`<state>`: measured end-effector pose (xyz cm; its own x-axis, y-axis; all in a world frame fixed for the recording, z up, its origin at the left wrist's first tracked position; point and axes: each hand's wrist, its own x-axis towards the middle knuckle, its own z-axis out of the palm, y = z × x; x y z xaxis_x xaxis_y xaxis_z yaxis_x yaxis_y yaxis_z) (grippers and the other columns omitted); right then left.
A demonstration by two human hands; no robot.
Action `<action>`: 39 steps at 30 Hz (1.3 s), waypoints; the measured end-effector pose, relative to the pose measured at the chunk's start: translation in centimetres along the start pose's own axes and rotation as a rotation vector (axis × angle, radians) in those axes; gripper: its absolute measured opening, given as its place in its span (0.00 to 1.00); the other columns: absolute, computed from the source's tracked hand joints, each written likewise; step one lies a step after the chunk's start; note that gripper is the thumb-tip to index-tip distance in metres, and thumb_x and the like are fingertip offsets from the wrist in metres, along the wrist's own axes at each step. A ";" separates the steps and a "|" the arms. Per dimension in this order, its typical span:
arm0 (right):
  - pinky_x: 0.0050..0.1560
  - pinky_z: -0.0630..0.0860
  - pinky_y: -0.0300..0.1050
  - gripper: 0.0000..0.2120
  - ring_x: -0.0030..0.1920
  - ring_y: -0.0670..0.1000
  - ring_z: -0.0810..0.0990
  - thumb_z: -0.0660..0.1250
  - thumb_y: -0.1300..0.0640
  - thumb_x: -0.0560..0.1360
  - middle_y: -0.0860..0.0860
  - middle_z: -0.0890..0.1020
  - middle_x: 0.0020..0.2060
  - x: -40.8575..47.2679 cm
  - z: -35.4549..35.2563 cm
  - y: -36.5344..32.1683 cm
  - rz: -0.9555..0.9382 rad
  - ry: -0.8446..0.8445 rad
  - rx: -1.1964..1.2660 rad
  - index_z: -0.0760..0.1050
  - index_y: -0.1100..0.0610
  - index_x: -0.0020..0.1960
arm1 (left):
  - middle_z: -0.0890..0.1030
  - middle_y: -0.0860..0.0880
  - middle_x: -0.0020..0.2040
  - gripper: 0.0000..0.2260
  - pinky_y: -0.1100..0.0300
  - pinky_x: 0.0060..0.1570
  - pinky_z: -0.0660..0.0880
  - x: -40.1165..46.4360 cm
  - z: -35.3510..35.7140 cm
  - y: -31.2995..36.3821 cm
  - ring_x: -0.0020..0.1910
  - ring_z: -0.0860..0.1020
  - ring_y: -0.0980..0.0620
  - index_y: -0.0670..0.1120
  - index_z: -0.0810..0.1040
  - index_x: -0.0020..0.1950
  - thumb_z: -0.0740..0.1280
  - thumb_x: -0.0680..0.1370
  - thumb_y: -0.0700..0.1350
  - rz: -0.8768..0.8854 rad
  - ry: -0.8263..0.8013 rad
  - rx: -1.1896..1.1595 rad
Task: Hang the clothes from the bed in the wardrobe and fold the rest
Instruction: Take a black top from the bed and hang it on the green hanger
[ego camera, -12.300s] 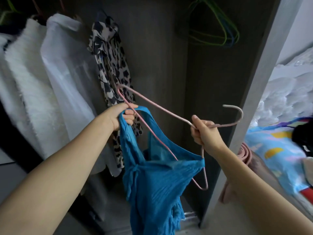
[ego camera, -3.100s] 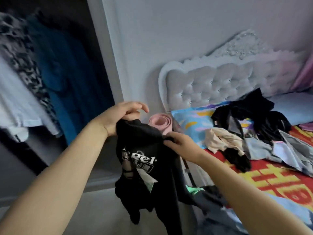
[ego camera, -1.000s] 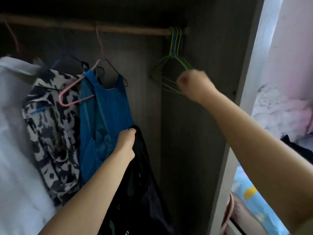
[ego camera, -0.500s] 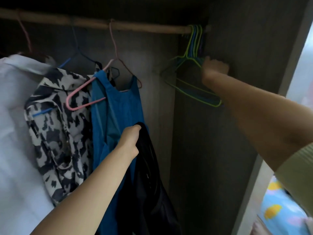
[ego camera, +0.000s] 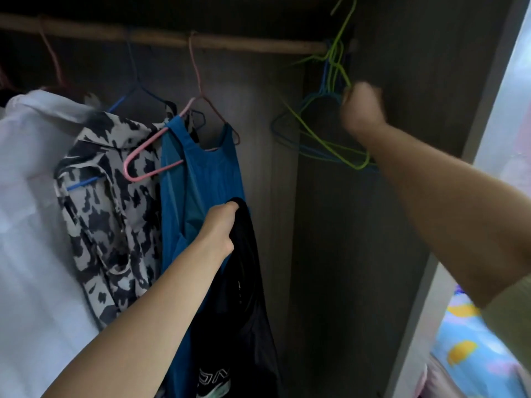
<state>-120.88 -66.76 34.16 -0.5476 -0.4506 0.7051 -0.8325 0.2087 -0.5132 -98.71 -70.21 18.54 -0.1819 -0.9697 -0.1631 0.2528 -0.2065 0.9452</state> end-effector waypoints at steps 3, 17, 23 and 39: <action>0.48 0.68 0.49 0.13 0.51 0.62 0.79 0.56 0.58 0.81 0.65 0.80 0.49 -5.2 2.2 1.7 -0.104 0.095 0.214 0.75 0.66 0.54 | 0.78 0.41 0.55 0.13 0.49 0.58 0.76 -0.5 -0.6 -0.5 0.55 0.77 0.42 0.41 0.74 0.64 0.62 0.80 0.44 -0.007 -0.004 0.028; 0.22 0.54 0.36 0.19 0.22 0.45 0.56 0.52 0.51 0.83 0.45 0.59 0.21 -30.6 0.6 7.9 0.588 -0.239 1.105 0.79 0.57 0.45 | 0.77 0.41 0.40 0.07 0.58 0.36 0.70 -5.1 -5.0 -10.8 0.38 0.76 0.45 0.38 0.77 0.43 0.62 0.68 0.38 -0.153 -0.208 0.788; 0.24 0.51 0.37 0.20 0.21 0.45 0.56 0.52 0.54 0.83 0.46 0.59 0.20 -35.6 -3.2 6.1 0.659 0.016 1.403 0.74 0.56 0.36 | 0.77 0.37 0.60 0.19 0.54 0.50 0.74 -6.5 -4.9 -15.4 0.58 0.76 0.41 0.35 0.75 0.61 0.65 0.77 0.48 -0.107 -0.262 1.057; 0.25 0.58 0.37 0.29 0.21 0.46 0.60 0.48 0.46 0.83 0.46 0.62 0.19 -40.0 -4.0 9.5 0.366 -0.623 0.910 0.64 0.53 0.24 | 0.79 0.45 0.36 0.06 0.58 0.39 0.74 -6.6 -7.1 -11.4 0.35 0.76 0.49 0.46 0.79 0.39 0.68 0.76 0.41 -0.244 -0.110 0.250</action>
<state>-107.19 -43.30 3.02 -0.3960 -0.8943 0.2085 -0.1264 -0.1718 -0.9770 -93.66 -62.43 6.86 -0.3125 -0.8731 -0.3741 -0.0488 -0.3786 0.9243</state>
